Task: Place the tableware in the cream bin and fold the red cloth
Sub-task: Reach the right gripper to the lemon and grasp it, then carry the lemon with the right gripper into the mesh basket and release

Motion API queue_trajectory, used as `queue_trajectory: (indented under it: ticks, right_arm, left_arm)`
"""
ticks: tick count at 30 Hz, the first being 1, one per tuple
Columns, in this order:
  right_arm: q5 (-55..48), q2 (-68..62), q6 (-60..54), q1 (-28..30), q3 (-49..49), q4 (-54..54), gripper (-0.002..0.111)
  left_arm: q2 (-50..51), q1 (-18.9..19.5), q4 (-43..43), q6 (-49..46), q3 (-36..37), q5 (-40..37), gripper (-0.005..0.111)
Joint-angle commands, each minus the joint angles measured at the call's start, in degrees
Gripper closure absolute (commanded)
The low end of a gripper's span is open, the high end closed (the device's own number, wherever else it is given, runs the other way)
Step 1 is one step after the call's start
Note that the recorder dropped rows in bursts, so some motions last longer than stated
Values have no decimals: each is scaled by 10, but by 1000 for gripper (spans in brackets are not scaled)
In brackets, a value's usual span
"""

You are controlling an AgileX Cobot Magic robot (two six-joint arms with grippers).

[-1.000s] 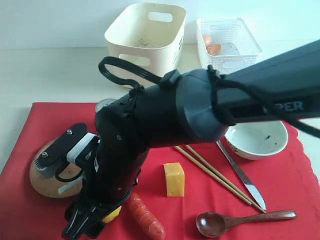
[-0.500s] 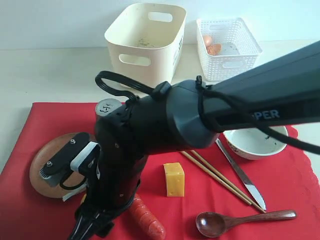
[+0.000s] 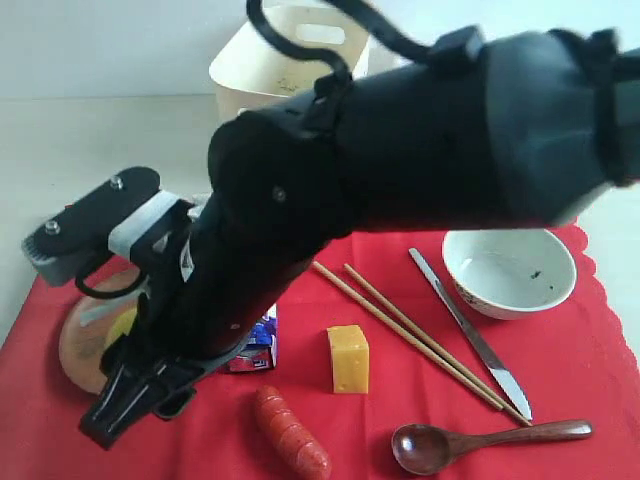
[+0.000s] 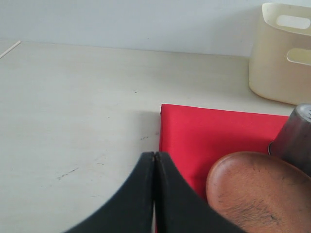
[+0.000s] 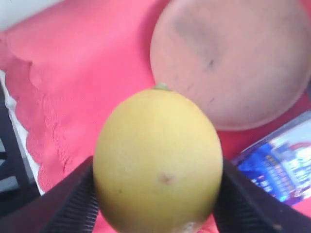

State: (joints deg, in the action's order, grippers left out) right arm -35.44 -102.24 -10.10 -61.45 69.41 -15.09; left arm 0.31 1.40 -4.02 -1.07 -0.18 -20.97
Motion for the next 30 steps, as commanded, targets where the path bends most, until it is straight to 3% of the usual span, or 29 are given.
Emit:
queue_trajectory:
  ticks: [1,10,17,23,30]
  right_arm:
    - [21,39,-1,4,3,41,108]
    - [41,48,2,104,3,52,108]
    - [131,44,1,277,3,63,108]
    - [243,-7,2,387,4,62,108]
    - [242,-124,52,475,118,51,108]
  left_arm:
    - [-3,-4,1,-3,2,7,105]
    - [-3,-4,1,-3,2,7,105]
    - [-3,-4,1,-3,2,7,105]
    - [-3,-4,1,-2,2,7,105]
    - [-3,-4,1,-2,2,7,105]
